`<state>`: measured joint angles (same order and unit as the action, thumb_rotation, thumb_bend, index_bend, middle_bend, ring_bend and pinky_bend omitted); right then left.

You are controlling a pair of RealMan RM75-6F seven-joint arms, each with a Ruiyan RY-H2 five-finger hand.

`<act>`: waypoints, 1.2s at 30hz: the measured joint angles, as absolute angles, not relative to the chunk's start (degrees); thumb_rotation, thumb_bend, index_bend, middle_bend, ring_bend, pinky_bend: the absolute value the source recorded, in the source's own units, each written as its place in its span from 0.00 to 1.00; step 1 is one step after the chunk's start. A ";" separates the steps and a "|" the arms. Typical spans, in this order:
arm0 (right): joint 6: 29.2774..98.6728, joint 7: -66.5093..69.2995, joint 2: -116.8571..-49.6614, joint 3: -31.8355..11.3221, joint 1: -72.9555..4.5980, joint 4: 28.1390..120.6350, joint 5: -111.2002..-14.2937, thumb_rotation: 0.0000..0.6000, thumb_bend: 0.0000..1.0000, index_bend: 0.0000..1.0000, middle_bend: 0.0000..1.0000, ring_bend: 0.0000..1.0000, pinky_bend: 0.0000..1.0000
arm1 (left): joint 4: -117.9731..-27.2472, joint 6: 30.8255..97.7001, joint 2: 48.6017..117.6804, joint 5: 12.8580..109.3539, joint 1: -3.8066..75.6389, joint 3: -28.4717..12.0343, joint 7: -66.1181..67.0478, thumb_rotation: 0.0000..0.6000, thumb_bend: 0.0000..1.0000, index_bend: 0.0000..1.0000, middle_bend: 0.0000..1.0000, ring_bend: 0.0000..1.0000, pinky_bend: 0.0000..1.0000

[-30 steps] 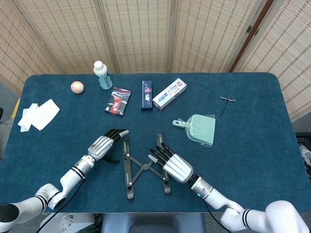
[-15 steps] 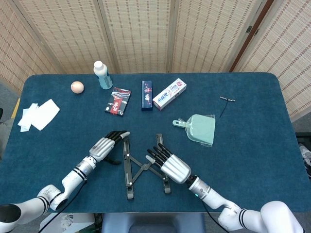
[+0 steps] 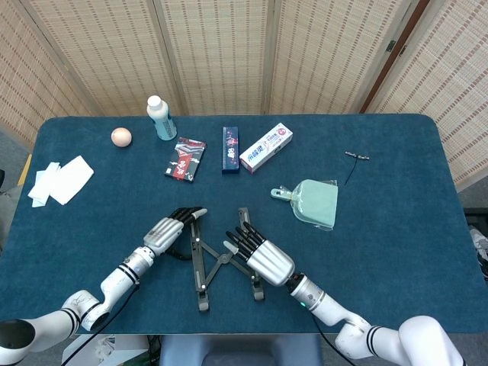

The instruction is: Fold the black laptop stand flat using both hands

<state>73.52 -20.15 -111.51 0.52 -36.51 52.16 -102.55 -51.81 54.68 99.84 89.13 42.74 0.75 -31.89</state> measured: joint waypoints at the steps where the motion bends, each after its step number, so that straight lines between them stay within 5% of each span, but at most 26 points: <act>1: 73.73 -20.09 -111.87 0.43 -36.60 51.72 -102.56 1.00 0.01 0.00 0.00 0.00 0.00 | -51.85 54.65 99.85 89.11 42.74 0.74 -31.88 1.00 0.11 0.00 0.04 0.04 0.05; 36: 72.85 -24.76 -119.51 -3.57 -39.62 49.29 -98.83 1.00 0.00 0.00 0.00 0.00 0.00 | -56.53 53.82 98.80 89.10 44.14 0.04 -22.04 1.00 0.11 0.00 0.04 0.04 0.05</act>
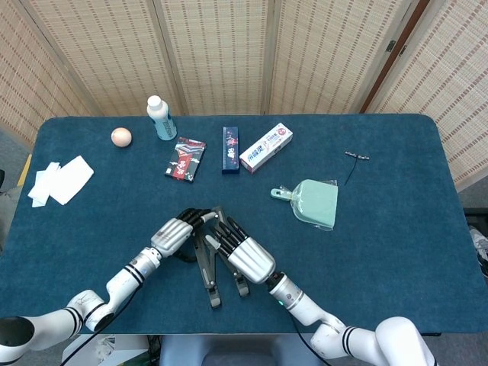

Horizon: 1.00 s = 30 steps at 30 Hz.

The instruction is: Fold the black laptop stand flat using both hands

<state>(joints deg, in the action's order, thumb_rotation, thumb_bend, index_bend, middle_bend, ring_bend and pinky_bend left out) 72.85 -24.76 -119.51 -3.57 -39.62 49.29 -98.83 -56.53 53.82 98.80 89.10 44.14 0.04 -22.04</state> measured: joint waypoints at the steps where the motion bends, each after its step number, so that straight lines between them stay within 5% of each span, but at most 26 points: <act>1: 72.66 -24.84 -119.55 -3.67 -39.68 49.40 -98.62 1.00 0.00 0.00 0.00 0.00 0.00 | -56.69 53.74 98.68 89.27 44.26 0.12 -21.70 1.00 0.11 0.00 0.04 0.04 0.05; 17: 72.18 -25.42 -117.42 -3.23 -40.28 53.73 -98.47 1.00 0.00 0.00 0.00 0.00 0.00 | -59.12 53.90 95.99 88.79 44.72 -0.36 -17.97 1.00 0.11 0.00 0.03 0.04 0.05; 23: 70.48 -25.69 -110.68 -1.99 -40.48 62.41 -98.95 1.00 0.01 0.00 0.00 0.00 0.00 | -60.62 55.35 93.44 87.43 43.49 -1.20 -18.01 1.00 0.11 0.00 0.03 0.03 0.05; 30: 59.36 -23.05 -96.88 -1.81 -45.06 78.76 -98.11 1.00 0.02 0.00 0.00 0.00 0.00 | -63.30 57.12 89.18 85.01 40.96 -1.98 -16.37 1.00 0.11 0.00 0.03 0.03 0.05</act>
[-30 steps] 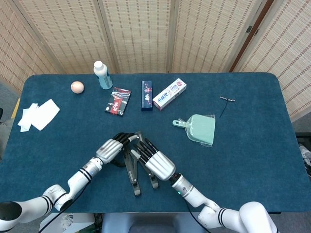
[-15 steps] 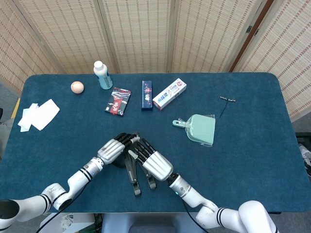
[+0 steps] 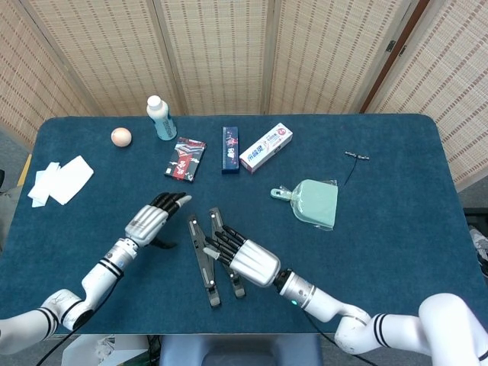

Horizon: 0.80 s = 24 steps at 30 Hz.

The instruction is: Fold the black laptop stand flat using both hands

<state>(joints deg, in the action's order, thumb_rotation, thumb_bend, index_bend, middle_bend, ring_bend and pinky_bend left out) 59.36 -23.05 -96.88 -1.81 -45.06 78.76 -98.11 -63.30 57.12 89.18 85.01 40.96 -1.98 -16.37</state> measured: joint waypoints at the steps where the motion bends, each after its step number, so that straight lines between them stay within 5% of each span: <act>1: 56.39 -22.18 -94.20 -1.95 -46.57 81.08 -97.94 1.00 0.03 0.00 0.00 0.00 0.00 | -63.66 57.27 88.64 84.62 40.61 -2.07 -16.13 1.00 0.11 0.00 0.03 0.03 0.05; 10: 38.36 -16.45 -82.92 -2.96 -59.90 87.17 -98.46 1.00 0.02 0.00 0.00 0.00 0.00 | -66.78 58.81 84.19 81.00 37.21 -3.25 -14.01 1.00 0.11 0.00 0.03 0.03 0.05; 24: 37.57 -10.03 -90.50 0.68 -66.13 73.11 -104.20 1.00 0.02 0.00 0.00 0.00 0.00 | -66.10 58.85 82.51 79.05 34.80 -4.34 -16.02 1.00 0.11 0.00 0.02 0.03 0.05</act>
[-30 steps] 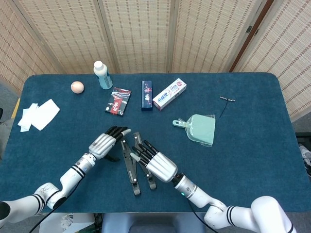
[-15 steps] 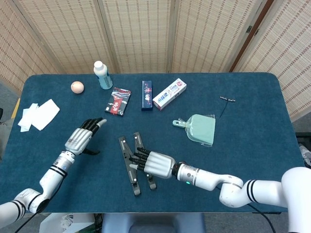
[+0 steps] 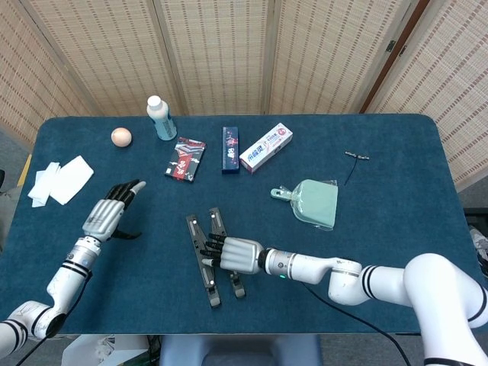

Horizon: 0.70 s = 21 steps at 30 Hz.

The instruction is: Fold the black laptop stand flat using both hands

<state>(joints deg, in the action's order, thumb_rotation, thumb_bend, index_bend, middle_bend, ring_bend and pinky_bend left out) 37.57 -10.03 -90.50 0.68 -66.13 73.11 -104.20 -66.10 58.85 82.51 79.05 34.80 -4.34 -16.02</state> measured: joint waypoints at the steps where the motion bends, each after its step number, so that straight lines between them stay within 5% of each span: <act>1: 37.82 -9.48 -91.05 0.88 -66.41 72.36 -104.42 1.00 0.02 0.00 0.00 0.00 0.00 | -65.99 58.84 82.49 79.09 34.69 -4.34 -16.23 1.00 0.11 0.00 0.02 0.03 0.05; 21: 34.84 -2.02 -96.91 2.45 -73.59 65.24 -104.20 1.00 0.04 0.00 0.00 0.00 0.00 | -65.08 59.82 81.78 80.12 33.14 -4.89 -18.91 1.00 0.11 0.00 0.01 0.02 0.05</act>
<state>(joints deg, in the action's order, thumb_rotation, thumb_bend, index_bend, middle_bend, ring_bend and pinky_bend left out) 34.84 -2.02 -96.91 2.45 -73.59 65.24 -104.20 -65.08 59.82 81.78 80.12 33.14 -4.89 -18.91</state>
